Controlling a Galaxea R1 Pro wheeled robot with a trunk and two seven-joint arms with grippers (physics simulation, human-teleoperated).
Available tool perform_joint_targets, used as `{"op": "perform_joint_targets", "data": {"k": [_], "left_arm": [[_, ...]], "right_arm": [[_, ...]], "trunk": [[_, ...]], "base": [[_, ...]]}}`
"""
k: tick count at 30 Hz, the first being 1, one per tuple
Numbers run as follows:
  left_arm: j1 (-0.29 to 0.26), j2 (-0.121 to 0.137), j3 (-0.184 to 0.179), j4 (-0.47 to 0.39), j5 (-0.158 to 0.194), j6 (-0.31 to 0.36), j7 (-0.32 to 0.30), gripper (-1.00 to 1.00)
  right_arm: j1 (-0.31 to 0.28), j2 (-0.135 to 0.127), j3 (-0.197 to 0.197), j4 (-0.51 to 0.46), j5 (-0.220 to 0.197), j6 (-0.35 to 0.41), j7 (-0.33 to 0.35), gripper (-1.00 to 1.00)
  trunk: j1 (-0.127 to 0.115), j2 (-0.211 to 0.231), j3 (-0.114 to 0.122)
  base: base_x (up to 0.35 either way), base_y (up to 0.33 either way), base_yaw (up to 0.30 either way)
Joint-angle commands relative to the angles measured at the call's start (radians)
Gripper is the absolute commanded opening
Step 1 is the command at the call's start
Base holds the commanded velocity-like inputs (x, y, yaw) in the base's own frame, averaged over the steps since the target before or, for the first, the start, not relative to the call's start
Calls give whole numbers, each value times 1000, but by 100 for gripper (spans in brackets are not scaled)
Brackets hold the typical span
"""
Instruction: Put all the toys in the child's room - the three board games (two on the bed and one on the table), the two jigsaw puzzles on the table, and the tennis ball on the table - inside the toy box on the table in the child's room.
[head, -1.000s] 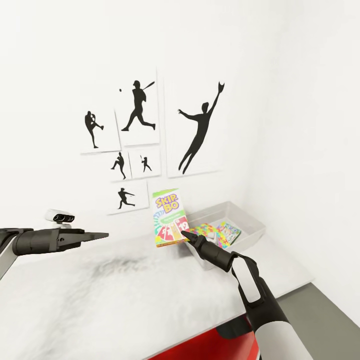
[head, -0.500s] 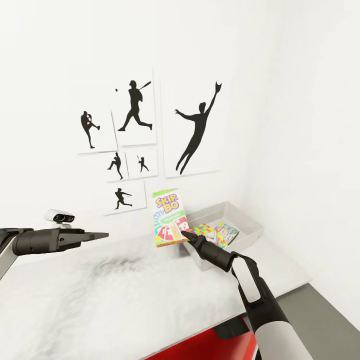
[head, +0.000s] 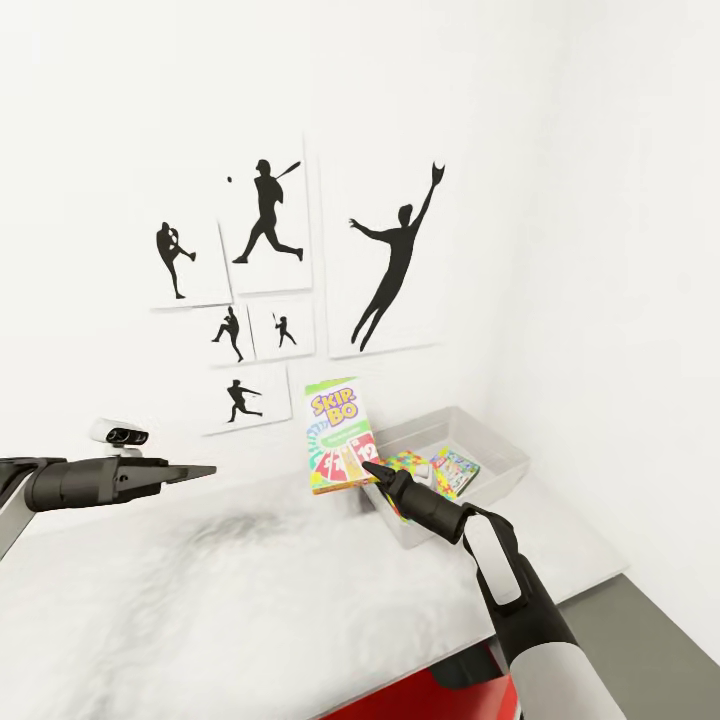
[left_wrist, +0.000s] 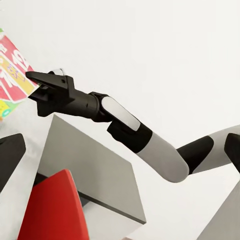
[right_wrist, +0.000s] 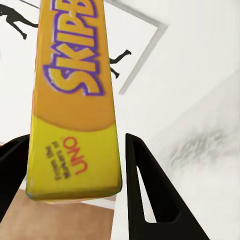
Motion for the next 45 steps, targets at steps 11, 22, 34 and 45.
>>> {"op": "perform_joint_targets", "data": {"k": [11, 22, 34, 45], "left_arm": [[-1, 1, -2, 1, 4, 11, -2, 100], [-1, 1, -2, 1, 4, 11, -2, 100], [-1, 1, 2, 13, 1, 11, -1, 100], [-1, 1, 2, 14, 0, 11, -1, 100]], "right_arm": [[-1, 1, -4, -1, -1, 8, 2, -100], [-1, 2, -4, -1, 1, 8, 2, -100], [-33, -13, -17, 1, -3, 76, -19, -100], [-265, -111, -177, 173, -13, 318, -272, -100]], "trunk": [[1, -2, -2], [1, -2, -2], [1, -2, -2], [1, -2, -2]], "base": [[23, -9, 0], [0, 0, 0], [0, 0, 0], [0, 0, 0]]}}
